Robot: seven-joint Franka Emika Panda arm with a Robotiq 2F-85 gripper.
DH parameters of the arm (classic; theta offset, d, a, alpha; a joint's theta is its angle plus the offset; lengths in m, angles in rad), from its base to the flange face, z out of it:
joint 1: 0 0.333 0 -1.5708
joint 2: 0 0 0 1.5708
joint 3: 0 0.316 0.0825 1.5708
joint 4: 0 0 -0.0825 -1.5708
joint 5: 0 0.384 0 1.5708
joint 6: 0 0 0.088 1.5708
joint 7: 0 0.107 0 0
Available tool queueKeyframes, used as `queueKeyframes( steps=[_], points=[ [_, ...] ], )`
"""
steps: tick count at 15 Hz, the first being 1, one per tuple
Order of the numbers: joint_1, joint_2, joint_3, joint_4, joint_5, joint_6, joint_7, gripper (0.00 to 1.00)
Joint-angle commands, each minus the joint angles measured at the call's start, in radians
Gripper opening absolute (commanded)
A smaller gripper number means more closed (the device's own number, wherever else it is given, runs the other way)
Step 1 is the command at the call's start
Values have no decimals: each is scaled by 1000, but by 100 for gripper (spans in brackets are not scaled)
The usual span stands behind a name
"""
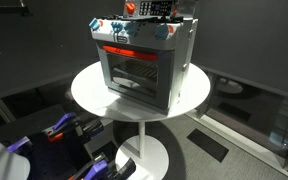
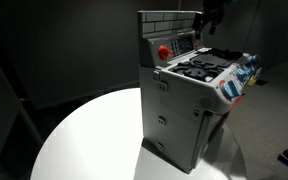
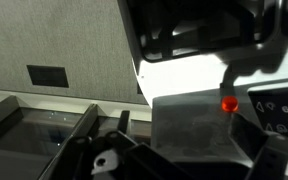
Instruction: Press the bottom orange button on the microwave oven controlling panel of the stove
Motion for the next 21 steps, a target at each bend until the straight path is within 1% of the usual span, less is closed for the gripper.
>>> queueKeyframes(
  steps=[1, 8, 12, 14, 16, 21],
  points=[
    [19, 20, -11, 55, -15, -61, 13, 100],
    [26, -86, 7, -6, 21, -277, -41, 100],
    [23, -160, 23, -50, 81, -386, -98, 100],
    [23, -205, 28, -87, 113, -402, -122, 100],
    [23, -259, 30, -137, 142, -380, -145, 100],
    [26, -369, 35, -233, 139, -342, -167, 100]
  ],
)
